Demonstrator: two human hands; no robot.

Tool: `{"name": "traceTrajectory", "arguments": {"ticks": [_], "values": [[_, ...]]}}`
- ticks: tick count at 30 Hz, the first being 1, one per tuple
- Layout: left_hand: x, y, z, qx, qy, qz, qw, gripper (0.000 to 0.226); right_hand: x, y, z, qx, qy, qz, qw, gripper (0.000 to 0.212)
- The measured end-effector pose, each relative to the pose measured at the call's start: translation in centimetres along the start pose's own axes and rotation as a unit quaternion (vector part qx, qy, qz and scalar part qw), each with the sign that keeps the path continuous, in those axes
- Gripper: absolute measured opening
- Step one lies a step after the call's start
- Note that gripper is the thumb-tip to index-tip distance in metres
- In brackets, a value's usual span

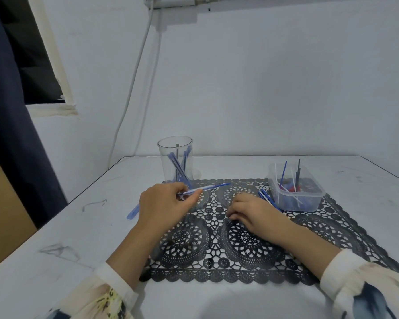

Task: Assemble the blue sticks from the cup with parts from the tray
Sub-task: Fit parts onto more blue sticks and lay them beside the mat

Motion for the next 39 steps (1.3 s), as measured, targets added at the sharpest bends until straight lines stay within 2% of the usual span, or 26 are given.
{"name": "traceTrajectory", "arguments": {"ticks": [5,8,13,18,20,24,30,35,39], "values": [[0.1,0.0,0.1,-0.007,-0.006,0.000,1.000,0.043,-0.1,0.0,0.7,-0.051,0.030,0.002,0.998,0.025],[0.1,0.0,0.2,-0.007,-0.010,0.002,1.000,0.044,-0.1,0.0,0.5,-0.047,0.037,0.004,0.998,0.028],[0.3,0.1,0.1,-0.013,-0.030,0.001,0.999,0.042,-0.8,0.1,-1.5,0.054,0.031,-0.001,0.998,0.039],[0.9,0.3,0.4,-0.021,-0.067,0.015,0.997,0.043,-2.9,0.5,-3.8,0.190,0.001,-0.062,0.980,0.030],[1.2,0.5,0.6,-0.028,-0.078,0.024,0.996,0.046,-3.5,0.6,-4.1,0.216,-0.004,-0.076,0.973,0.031],[1.9,0.7,0.5,-0.030,-0.089,0.040,0.995,0.044,-3.8,0.6,-3.6,0.208,0.013,-0.087,0.974,0.034],[2.0,0.7,0.2,-0.027,-0.092,0.052,0.994,0.047,-3.1,0.4,-3.2,0.164,0.014,-0.053,0.985,0.039],[2.0,0.6,0.2,-0.029,-0.083,0.051,0.995,0.046,-2.9,0.1,-3.7,0.167,0.071,-0.063,0.981,0.037],[1.9,0.6,0.4,-0.033,-0.078,0.055,0.995,0.046,-1.7,-0.2,-3.8,0.127,0.070,-0.056,0.988,0.025]]}}
Point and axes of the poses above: each hand's wrist, its own y-axis away from the middle knuckle, its own z-axis out of the palm, x = y × z, the point moved 8 cm from there along -y, towards the middle knuckle, and after that the axes turned 4 degrees about x, right-handed, at the moved point
